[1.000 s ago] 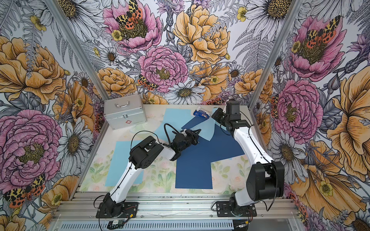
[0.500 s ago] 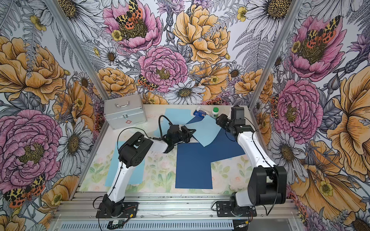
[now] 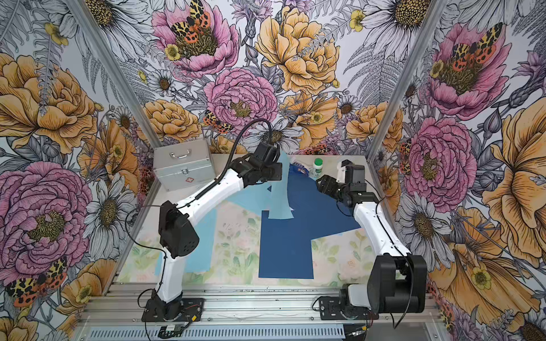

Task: Sort the scattered colored papers by color
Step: Pick up the colored paper.

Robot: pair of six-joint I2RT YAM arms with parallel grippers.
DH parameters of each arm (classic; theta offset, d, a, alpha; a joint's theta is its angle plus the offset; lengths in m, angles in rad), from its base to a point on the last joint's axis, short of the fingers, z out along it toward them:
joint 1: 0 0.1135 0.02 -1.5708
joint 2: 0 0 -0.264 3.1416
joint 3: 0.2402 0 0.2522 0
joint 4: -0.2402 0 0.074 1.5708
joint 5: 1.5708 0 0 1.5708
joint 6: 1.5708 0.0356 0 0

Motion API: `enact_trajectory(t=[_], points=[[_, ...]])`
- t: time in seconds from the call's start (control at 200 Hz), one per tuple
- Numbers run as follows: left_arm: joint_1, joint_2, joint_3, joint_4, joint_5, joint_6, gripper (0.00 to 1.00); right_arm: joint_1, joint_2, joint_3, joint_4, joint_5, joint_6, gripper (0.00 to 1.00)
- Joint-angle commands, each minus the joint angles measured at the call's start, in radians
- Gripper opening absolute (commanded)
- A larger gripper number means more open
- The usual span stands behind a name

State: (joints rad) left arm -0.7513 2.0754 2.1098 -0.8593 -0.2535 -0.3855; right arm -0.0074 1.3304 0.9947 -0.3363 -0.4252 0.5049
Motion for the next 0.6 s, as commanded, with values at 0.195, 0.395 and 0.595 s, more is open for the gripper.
enact_trajectory(t=[0.195, 0.395, 0.595], points=[[-0.062, -0.139, 0.089, -0.171, -0.331, 0.292, 0.00, 0.095, -0.118, -0.207, 0.514, -0.217, -0.048, 0.99], [-0.149, -0.201, 0.149, -0.167, -0.352, 0.470, 0.00, 0.142, -0.081, -0.225, 0.676, -0.320, -0.047, 0.99], [-0.209, -0.246, 0.126, -0.153, -0.328, 0.613, 0.00, 0.179, -0.117, -0.297, 0.894, -0.323, -0.063, 0.99]])
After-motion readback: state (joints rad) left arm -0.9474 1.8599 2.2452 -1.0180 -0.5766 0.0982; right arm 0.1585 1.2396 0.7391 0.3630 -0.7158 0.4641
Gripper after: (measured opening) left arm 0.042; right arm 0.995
